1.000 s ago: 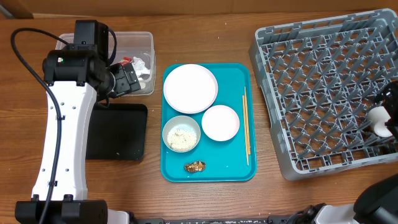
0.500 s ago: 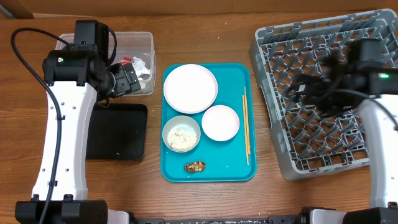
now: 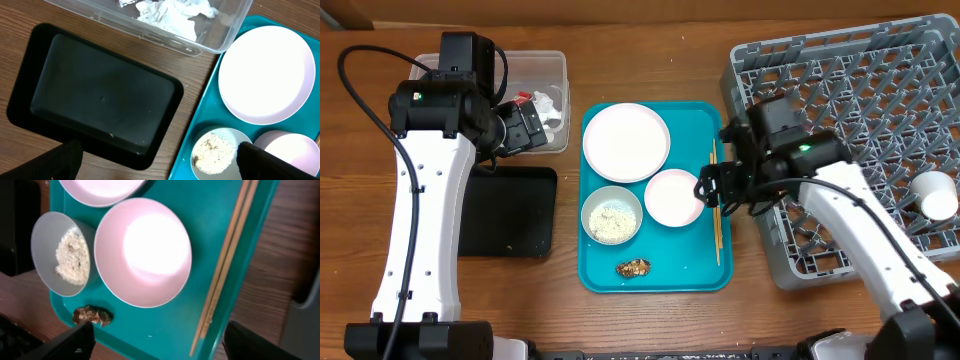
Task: Sort waste into correct bins and load items into the dishwasher
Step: 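Reach the right gripper to the pink bowl and grasp its rim, then lift the pink bowl and carry it to the rack's right edge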
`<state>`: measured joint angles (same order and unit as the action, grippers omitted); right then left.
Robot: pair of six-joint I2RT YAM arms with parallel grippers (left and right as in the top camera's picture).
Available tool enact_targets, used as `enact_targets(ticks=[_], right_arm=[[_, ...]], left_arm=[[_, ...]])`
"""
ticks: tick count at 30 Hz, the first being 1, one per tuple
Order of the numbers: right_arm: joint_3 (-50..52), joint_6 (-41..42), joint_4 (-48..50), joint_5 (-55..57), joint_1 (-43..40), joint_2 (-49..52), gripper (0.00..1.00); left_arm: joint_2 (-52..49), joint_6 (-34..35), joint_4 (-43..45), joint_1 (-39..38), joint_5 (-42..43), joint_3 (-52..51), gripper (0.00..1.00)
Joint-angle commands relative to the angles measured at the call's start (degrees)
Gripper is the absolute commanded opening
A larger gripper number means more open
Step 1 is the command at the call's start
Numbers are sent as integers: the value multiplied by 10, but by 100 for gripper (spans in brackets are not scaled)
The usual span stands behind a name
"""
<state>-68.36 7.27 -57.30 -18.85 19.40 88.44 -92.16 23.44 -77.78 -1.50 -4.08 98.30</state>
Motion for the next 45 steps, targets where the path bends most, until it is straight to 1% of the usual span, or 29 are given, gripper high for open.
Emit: enact_targets(ticks=[1,3,5,9,12,13,14,15,17,18,22,25,26,30,33,36,39,41,45], right_arm=[[24,35,27,17,21,27,81],[34,40,44,17,28,38,78],[43,53,61,16,36,54,72],[45,67,68,28,49,92,68],[45,87,72,38,49,120,59],[45,92,76,38,49,129,55],[45,93,80,38,49,136,46],[45,93,81,38,49,139,41],[44,96,85,38,49,138,25],[41,96,84,38,49,137,21],[10,95,51,63,46,125,14],[-34,95,2,122,43,104,9],[-50,96,-14,144,41,96,5],[-115,108,-59,234,24,56,4],[-149,106,-55,299,-1,20,4],[-157,88,-23,360,-29,-4,4],[-157,85,11,452,-59,-10,4],[-157,63,38,514,-84,-6,4],[-156,17,95,561,-136,6,4]], left_arm=[[-1,-7,0,-4,7,7,100],[-1,-7,0,-4,7,7,100],[-1,-7,0,-4,9,7,100],[-1,-7,1,-4,9,7,100],[-1,-7,1,-4,9,7,100],[-1,-7,1,-4,9,7,100],[-1,-7,0,-4,9,7,100],[-1,-7,0,-4,9,7,100],[-1,-7,0,-4,9,7,100],[-1,-7,0,-4,9,7,100],[-1,-7,0,-4,9,7,100],[-1,-7,0,-4,9,7,100],[-1,-7,0,-4,9,7,100],[-1,-7,1,-4,9,7,100],[-1,-7,0,-4,9,7,100],[-1,-7,1,-4,9,7,100],[-1,-7,2,-4,10,7,100],[-1,-7,3,-4,10,7,100],[-1,-7,3,-4,10,7,100]])
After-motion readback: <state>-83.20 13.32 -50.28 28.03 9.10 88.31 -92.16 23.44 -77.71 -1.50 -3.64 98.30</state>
